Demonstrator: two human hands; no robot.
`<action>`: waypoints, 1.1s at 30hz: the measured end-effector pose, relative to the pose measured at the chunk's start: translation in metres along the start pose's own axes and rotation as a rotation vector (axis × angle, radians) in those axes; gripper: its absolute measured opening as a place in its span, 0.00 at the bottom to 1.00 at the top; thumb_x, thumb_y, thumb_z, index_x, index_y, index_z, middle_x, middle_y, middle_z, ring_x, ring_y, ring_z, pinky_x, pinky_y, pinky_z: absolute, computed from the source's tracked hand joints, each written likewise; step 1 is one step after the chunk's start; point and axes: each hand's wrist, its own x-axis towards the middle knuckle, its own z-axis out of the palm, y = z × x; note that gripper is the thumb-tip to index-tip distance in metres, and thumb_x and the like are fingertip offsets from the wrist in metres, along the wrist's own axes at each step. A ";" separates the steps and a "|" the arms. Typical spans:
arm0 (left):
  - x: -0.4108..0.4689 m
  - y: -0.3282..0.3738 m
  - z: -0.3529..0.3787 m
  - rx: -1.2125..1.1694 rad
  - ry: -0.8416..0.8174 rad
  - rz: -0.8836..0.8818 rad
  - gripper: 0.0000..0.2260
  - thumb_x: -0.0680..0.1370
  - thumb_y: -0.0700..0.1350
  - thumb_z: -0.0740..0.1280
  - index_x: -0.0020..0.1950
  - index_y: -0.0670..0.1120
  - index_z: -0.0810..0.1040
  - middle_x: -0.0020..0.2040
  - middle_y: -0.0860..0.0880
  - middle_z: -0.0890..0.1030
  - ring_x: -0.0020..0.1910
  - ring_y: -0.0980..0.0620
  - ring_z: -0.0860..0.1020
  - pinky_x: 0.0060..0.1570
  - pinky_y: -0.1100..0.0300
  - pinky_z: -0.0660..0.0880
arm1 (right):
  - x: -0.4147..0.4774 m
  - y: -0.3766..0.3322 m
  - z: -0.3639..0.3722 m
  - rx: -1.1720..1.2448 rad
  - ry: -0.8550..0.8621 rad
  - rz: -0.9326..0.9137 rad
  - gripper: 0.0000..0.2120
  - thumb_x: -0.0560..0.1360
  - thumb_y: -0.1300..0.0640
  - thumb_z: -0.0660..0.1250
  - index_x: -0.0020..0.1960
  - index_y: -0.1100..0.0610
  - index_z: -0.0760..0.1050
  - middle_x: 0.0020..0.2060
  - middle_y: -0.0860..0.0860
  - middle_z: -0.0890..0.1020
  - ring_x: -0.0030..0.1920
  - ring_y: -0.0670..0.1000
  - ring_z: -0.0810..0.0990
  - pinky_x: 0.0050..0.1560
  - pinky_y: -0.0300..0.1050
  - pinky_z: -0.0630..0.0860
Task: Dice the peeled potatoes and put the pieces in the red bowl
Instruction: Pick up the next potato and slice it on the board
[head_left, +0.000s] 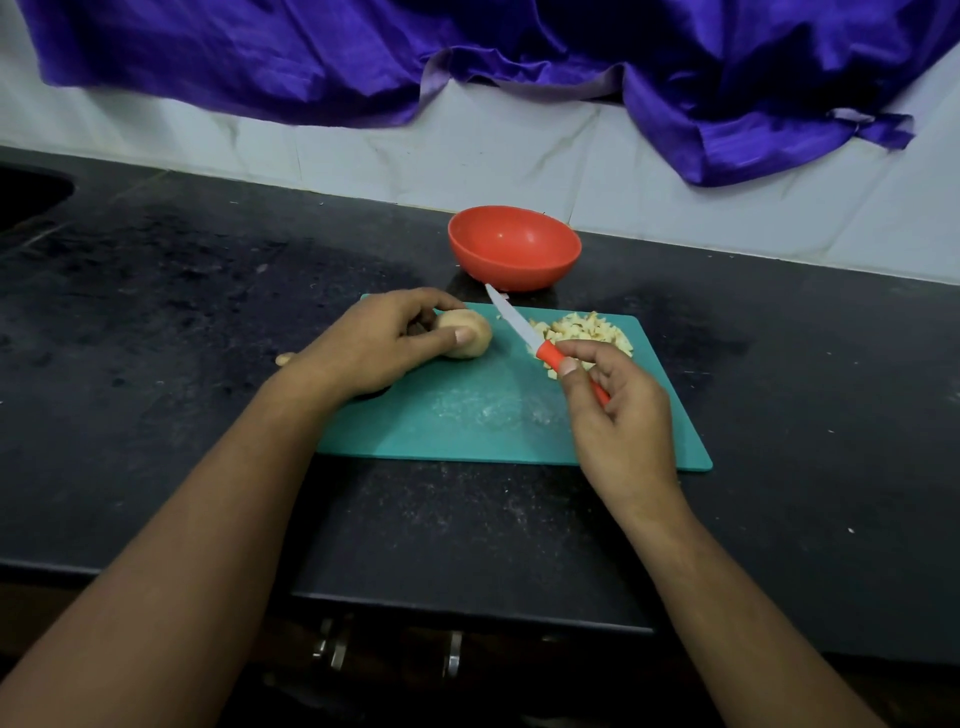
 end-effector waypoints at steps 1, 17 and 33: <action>0.001 0.001 0.000 0.041 0.021 0.006 0.11 0.81 0.56 0.68 0.62 0.58 0.81 0.54 0.56 0.81 0.51 0.56 0.79 0.54 0.54 0.75 | 0.000 0.000 0.000 0.005 0.005 0.003 0.07 0.82 0.54 0.67 0.57 0.46 0.82 0.33 0.54 0.81 0.27 0.46 0.68 0.29 0.56 0.72; -0.002 0.013 0.008 -0.092 0.113 0.093 0.07 0.79 0.53 0.71 0.58 0.59 0.81 0.52 0.58 0.83 0.48 0.57 0.80 0.47 0.57 0.79 | 0.000 -0.001 -0.002 0.122 0.005 0.045 0.08 0.83 0.55 0.66 0.59 0.47 0.82 0.34 0.52 0.81 0.28 0.50 0.71 0.30 0.53 0.69; -0.003 0.037 0.020 -0.795 -0.130 -0.228 0.12 0.83 0.49 0.65 0.62 0.46 0.82 0.46 0.38 0.86 0.38 0.48 0.85 0.36 0.60 0.82 | 0.020 -0.014 0.025 0.321 -0.239 0.141 0.21 0.79 0.52 0.73 0.70 0.51 0.76 0.52 0.53 0.83 0.38 0.50 0.85 0.30 0.35 0.73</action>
